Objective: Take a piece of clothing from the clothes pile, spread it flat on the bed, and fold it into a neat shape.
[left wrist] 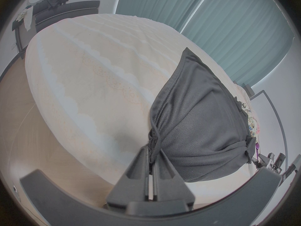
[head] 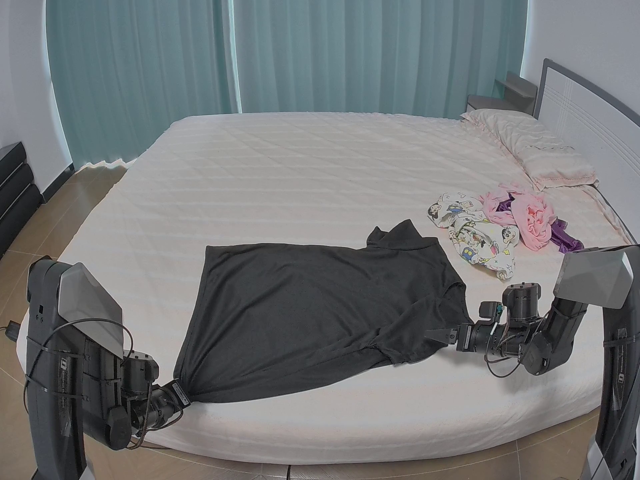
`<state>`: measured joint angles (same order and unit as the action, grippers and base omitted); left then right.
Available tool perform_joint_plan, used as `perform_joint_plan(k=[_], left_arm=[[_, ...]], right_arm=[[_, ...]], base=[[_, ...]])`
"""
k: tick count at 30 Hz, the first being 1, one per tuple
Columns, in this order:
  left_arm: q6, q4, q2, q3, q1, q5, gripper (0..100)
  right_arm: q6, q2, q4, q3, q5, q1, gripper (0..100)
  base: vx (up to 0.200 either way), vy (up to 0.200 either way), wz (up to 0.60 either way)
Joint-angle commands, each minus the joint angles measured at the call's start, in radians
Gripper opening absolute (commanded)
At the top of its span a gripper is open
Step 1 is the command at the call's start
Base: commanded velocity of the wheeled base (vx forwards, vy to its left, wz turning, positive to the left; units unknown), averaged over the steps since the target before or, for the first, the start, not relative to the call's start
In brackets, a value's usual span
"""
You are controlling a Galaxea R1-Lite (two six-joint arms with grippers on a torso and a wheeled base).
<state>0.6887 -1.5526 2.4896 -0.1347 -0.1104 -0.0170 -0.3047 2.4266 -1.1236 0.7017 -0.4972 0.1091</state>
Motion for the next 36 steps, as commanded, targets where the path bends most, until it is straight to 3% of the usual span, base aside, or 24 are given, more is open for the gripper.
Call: perform_joint_plan(k=[1, 10, 11, 25, 36], left_arm=[[0.0, -0.018, 0.002, 0.0, 0.002, -0.001, 0], [0.0, -0.018, 0.003, 0.0, 0.0, -0.001, 0], [0.0, -0.018, 0.003, 0.0, 0.0, -0.001, 0], [0.0, -0.018, 0.003, 0.0, 0.002, 0.0, 0], [0.002, -0.018, -0.052, 0.013, 0.002, 0.006, 0]], right_arm=[[0.001, 0.022, -0.001, 0.015, 0.0, 0.021, 100], [0.001, 0.025, -0.001, 0.032, 0.003, 0.027, 100], [0.002, 0.026, -0.001, 0.03, 0.003, 0.027, 0], [0.001, -0.001, -0.018, -0.097, 0.005, -0.002, 0], [-0.014, -0.155, -0.139, -0.427, -0.001, -0.036, 0]], base=[[0.0, 0.0, 0.0], [0.0, 0.0, 0.0], [0.0, 0.0, 0.0], [0.0, 0.0, 0.0], [0.0, 0.0, 0.0]])
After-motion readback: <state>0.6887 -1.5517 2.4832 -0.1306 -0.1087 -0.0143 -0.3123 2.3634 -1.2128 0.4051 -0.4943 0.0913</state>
